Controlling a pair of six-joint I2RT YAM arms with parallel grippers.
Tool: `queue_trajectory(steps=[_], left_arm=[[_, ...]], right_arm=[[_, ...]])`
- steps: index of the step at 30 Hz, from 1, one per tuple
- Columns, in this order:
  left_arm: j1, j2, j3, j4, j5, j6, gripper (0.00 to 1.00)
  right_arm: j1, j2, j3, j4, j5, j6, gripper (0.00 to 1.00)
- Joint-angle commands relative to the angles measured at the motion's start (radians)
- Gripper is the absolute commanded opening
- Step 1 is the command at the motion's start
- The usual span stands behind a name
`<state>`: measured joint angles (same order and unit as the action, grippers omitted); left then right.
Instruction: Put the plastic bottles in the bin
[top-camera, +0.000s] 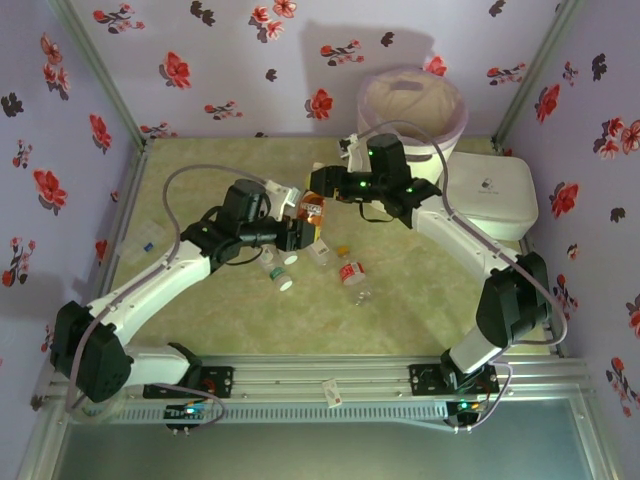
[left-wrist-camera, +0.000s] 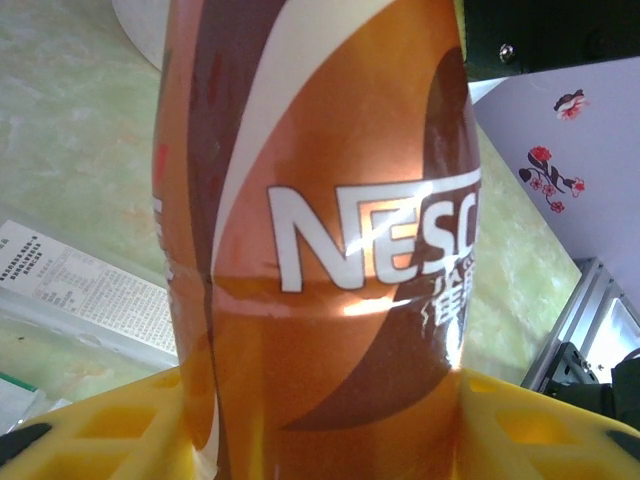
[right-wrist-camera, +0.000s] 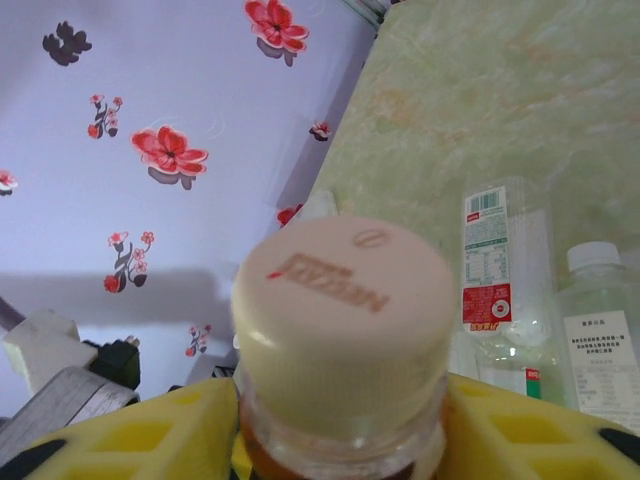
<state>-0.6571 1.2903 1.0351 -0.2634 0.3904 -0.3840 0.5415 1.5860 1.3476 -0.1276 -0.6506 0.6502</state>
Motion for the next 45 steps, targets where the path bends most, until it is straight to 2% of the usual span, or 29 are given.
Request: queue_trajectory(steps=[1,3,5,6,7,9,11,16,21,31,38,45], left_arm=[[-0.012,-0.002,0.034,-0.008,0.019,0.032,0.0],[-0.012,-0.003,0.031,-0.008,0.019,0.034,0.0],[-0.013,-0.005,0.028,-0.004,0.018,0.034,0.0],[-0.012,-0.005,0.025,0.003,0.017,0.032,0.06],[-0.012,-0.006,0.022,0.009,0.018,0.028,0.18],[-0.012,-0.007,0.015,0.019,0.016,0.025,0.5],[-0.013,-0.01,0.006,0.025,0.009,0.019,0.69],[-0.012,-0.042,-0.024,0.031,-0.005,0.017,0.91],[-0.012,-0.089,-0.061,0.02,-0.044,0.007,1.0],[-0.011,-0.1,-0.135,0.006,-0.106,-0.064,1.0],[-0.01,-0.095,-0.143,0.004,-0.157,-0.141,1.0],[-0.01,-0.109,-0.149,-0.085,-0.215,-0.16,1.0]], right_arm=[[0.006,0.008,0.015,0.024,0.014,-0.001,0.48],[0.006,0.005,0.016,0.028,0.017,0.0,0.43],[0.006,0.004,0.018,0.028,0.019,0.0,0.43],[0.005,0.003,0.02,0.027,0.02,-0.001,0.43],[0.005,0.003,0.022,0.028,0.02,0.0,0.43],[0.005,0.002,0.03,0.022,0.02,-0.004,0.42],[0.003,0.002,0.045,0.006,0.026,-0.016,0.42],[-0.008,-0.001,0.096,-0.061,0.053,-0.066,0.41],[-0.023,-0.01,0.183,-0.168,0.107,-0.15,0.41],[-0.077,-0.025,0.47,-0.465,0.346,-0.399,0.4],[-0.191,0.026,0.696,-0.586,0.458,-0.483,0.38],[-0.301,0.083,0.807,-0.624,0.562,-0.53,0.37]])
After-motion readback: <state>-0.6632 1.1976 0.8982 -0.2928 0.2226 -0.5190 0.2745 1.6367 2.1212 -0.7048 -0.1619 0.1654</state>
